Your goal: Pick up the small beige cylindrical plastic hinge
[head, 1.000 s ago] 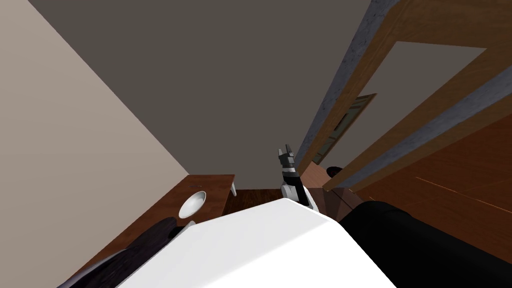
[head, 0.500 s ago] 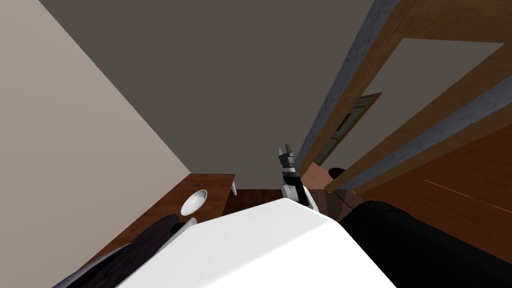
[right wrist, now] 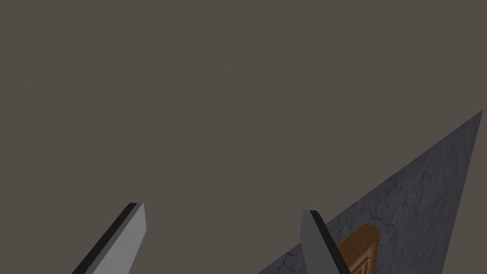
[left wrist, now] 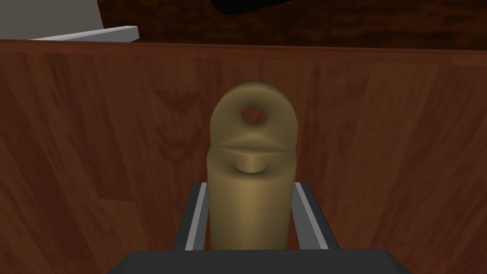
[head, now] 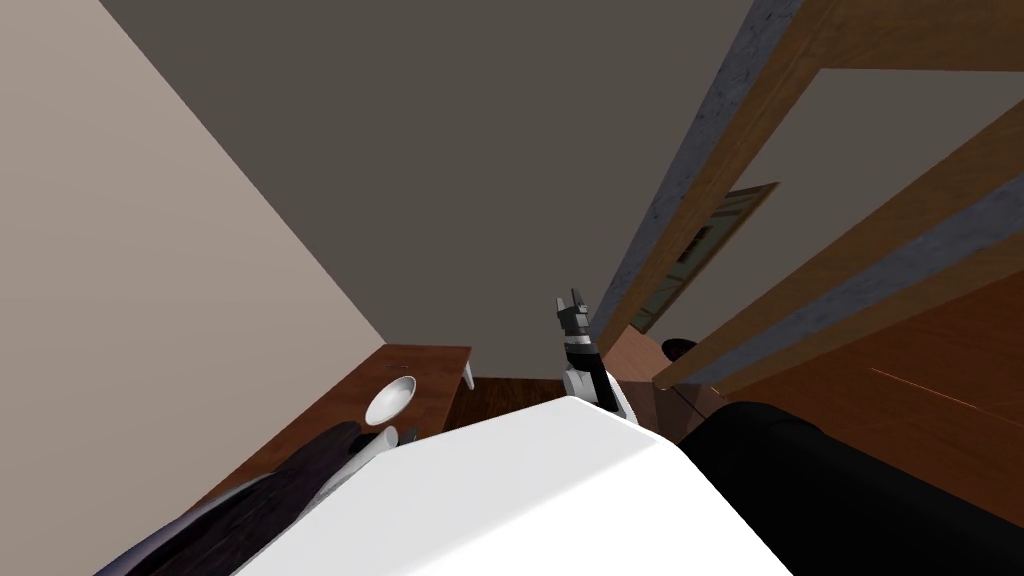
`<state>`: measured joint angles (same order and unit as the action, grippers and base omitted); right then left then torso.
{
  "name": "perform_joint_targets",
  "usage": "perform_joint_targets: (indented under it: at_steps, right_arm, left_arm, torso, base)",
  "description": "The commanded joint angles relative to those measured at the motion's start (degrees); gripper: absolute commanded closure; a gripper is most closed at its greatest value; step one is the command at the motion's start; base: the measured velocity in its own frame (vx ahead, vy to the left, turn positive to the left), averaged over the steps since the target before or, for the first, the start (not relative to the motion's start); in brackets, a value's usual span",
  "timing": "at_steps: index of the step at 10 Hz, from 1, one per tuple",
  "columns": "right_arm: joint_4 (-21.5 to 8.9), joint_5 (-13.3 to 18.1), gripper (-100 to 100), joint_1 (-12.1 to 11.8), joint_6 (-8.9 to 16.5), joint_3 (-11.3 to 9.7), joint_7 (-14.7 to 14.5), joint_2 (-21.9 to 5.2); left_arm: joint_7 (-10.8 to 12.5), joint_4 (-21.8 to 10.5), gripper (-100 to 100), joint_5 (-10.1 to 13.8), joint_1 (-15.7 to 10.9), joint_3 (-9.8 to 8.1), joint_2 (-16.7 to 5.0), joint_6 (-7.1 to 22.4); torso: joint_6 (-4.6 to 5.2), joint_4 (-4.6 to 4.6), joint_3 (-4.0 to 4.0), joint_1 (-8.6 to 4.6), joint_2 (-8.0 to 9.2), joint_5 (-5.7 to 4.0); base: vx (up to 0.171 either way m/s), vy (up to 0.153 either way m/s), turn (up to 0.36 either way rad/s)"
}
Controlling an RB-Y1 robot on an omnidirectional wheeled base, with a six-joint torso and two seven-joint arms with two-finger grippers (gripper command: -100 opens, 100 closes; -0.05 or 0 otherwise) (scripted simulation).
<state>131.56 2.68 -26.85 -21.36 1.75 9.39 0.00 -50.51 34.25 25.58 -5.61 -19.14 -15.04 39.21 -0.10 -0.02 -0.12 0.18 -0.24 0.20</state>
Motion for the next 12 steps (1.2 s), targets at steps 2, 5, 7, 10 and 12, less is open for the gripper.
perform_joint_targets:
  at_steps: [2,5,7,10,12]
  right_arm:
    - [0.00,0.00,0,0.00,0.00,0.00,0.00,0.00]
    - [0.00,0.00,0,0.00,0.00,0.00,0.00,0.00]
    - [0.00,0.00,0,0.00,0.00,0.00,0.00,0.00]
    - [0.00,0.00,0,0.00,0.00,0.00,0.00,0.00]
    - [0.00,0.00,0,0.00,0.00,0.00,0.00,0.00]
  left_arm:
    - [1.03,-2.24,100,4.06,-1.67,4.61,-2.27,-0.73]
    - [1.74,-3.77,100,7.62,-2.88,9.22,-3.76,-1.14]
    - [2.46,-5.30,100,10.40,-4.09,12.58,-5.24,-1.56]
    - [3.18,-6.83,100,13.73,-5.30,17.74,-6.72,-1.97]
    - [3.89,-8.36,100,16.52,-6.51,20.73,-8.21,-2.39]
  torso:
    - [0.03,0.00,0.00,-0.01,0.01,0.02]
    - [0.06,0.00,0.00,0.01,0.01,0.01]
    - [0.06,-0.01,0.00,-0.01,0.01,-0.01]
    - [0.01,-0.01,0.01,-0.05,0.02,-0.07]
    - [0.08,-0.01,0.00,-0.04,0.01,-0.03]
  base:
    - [-0.014,-0.023,0.052]
    - [-0.008,-0.014,0.039]
    - [-0.013,-0.017,0.054]
    - [-0.013,-0.022,0.060]
    - [-0.007,-0.011,0.029]
